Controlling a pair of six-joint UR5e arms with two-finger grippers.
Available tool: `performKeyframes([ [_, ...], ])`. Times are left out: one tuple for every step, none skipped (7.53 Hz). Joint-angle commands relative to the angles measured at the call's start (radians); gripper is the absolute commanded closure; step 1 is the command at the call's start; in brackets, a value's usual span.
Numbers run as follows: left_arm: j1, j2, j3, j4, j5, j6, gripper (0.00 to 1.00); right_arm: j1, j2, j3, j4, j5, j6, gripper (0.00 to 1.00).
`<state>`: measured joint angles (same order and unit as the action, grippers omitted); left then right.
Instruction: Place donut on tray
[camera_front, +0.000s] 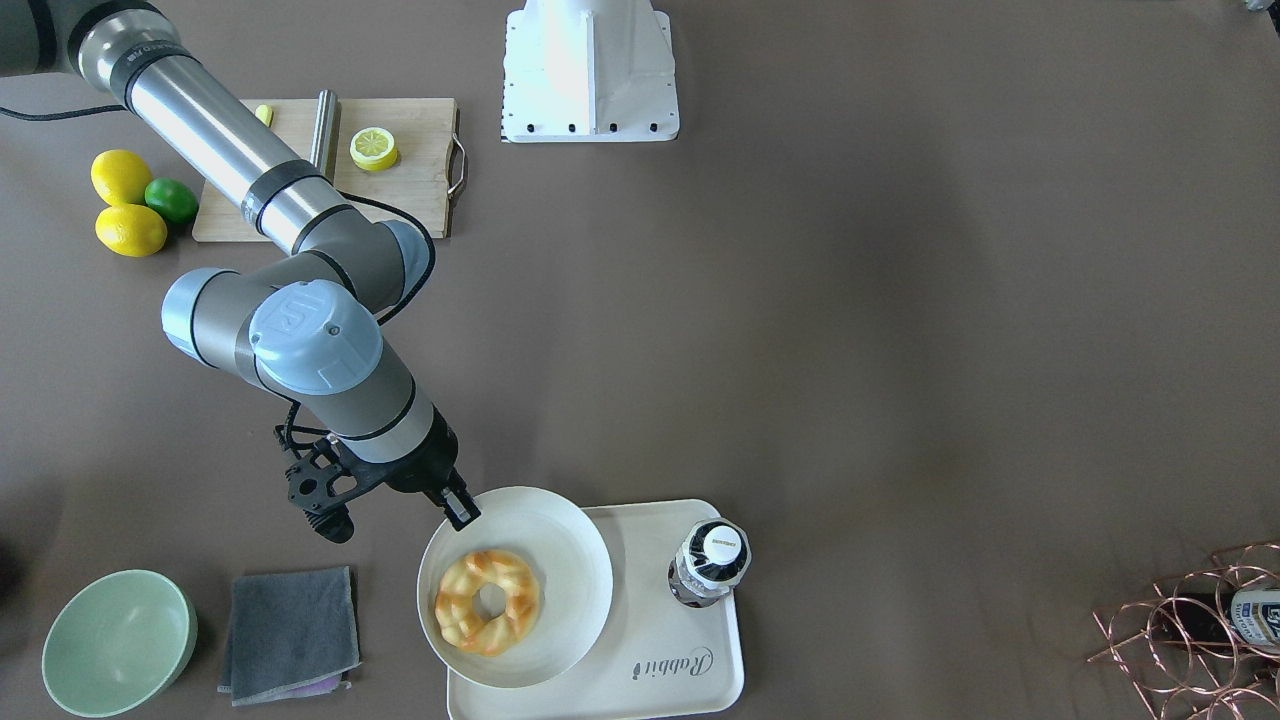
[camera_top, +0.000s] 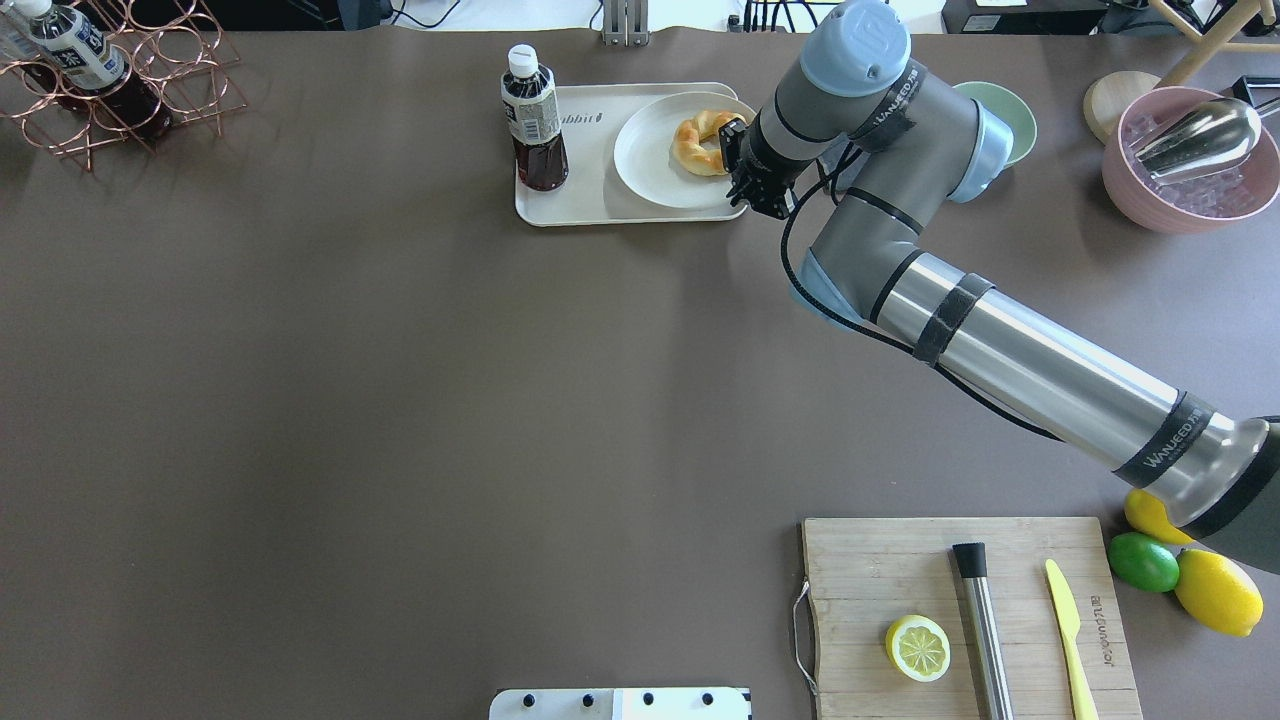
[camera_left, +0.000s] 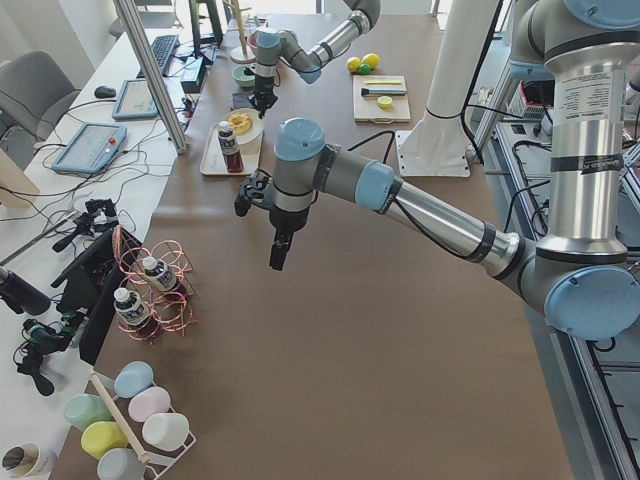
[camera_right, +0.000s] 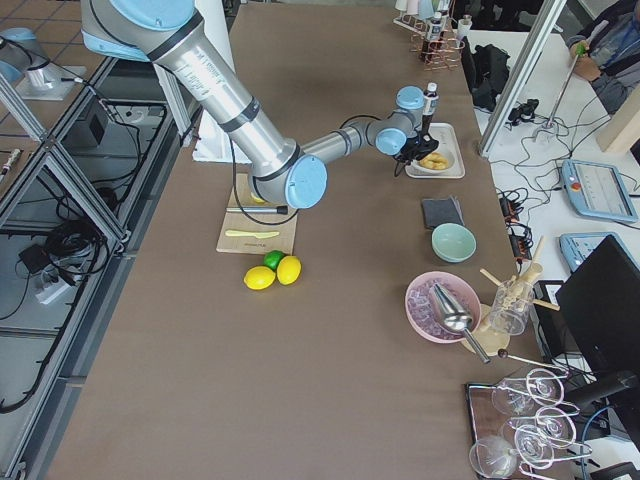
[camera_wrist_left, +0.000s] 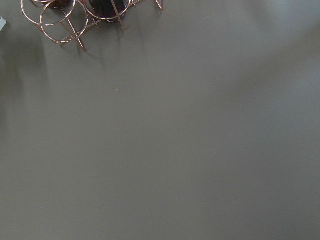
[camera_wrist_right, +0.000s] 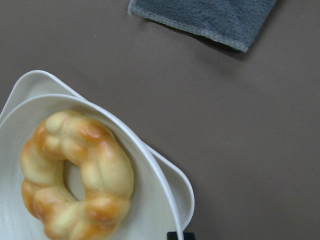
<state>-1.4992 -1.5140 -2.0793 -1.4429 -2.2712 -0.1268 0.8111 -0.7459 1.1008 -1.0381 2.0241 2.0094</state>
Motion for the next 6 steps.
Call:
performKeyframes([
  [-0.036, 0.078, 0.008, -0.040, -0.049, 0.032, 0.03, -0.012, 0.034, -0.063, 0.030, -0.002, 0.002, 1.00],
  [-0.044, 0.095, 0.008, -0.072, -0.056, 0.032, 0.03, -0.012, 0.037, -0.080, 0.053, -0.002, 0.012, 1.00],
  [-0.049, 0.107, 0.010, -0.086, -0.056, 0.032, 0.03, -0.012, 0.057, -0.108, 0.081, -0.013, 0.050, 1.00],
  [-0.050, 0.107, 0.010, -0.087, -0.056, 0.032, 0.03, -0.024, 0.097, -0.155, 0.095, -0.049, 0.098, 1.00],
  [-0.050, 0.110, 0.011, -0.087, -0.056, 0.032, 0.03, -0.032, 0.112, -0.179, 0.099, -0.082, 0.145, 1.00],
  [-0.052, 0.116, 0.002, -0.087, -0.056, 0.032, 0.03, -0.039, 0.112, -0.182, 0.099, -0.108, 0.167, 1.00],
])
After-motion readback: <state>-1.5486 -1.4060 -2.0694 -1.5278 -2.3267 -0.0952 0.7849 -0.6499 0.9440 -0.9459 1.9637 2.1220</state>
